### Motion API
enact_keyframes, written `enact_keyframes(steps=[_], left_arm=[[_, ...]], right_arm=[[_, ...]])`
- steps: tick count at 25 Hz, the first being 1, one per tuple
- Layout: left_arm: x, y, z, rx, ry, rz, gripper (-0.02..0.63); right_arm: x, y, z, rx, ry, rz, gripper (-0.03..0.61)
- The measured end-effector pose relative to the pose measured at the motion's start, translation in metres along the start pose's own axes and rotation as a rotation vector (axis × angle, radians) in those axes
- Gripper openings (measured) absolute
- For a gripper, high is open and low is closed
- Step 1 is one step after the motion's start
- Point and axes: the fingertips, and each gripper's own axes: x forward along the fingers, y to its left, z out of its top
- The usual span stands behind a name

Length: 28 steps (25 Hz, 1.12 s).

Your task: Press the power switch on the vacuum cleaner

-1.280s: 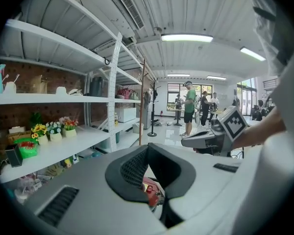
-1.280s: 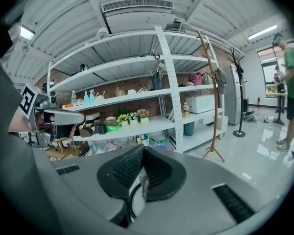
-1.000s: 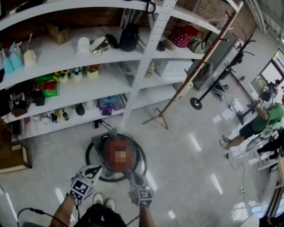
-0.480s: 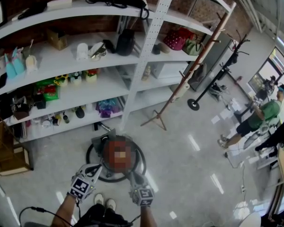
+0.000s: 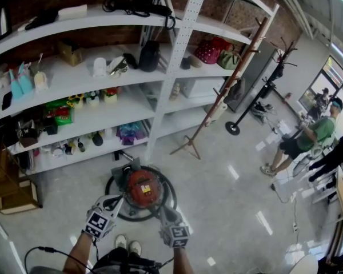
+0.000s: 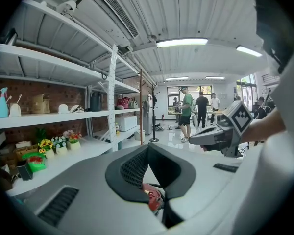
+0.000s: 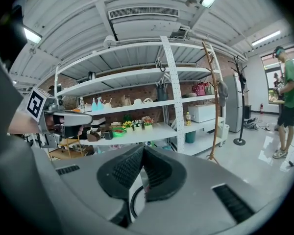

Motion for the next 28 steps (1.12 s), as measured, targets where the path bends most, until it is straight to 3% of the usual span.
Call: enact_keyframes(steps=[24, 28], left_arm=[[-0.019, -0.005, 0.044, 0.061, -0.067, 0.002, -0.006], [-0.026, -0.003, 0.050, 0.072, -0.071, 0.011, -0.006]], right_arm=[[-0.031, 0.001, 0.046, -0.035, -0.123, -0.003, 0.011], [-0.034, 0.003, 0.054, -0.005, -0.162, -0.001, 0.011]])
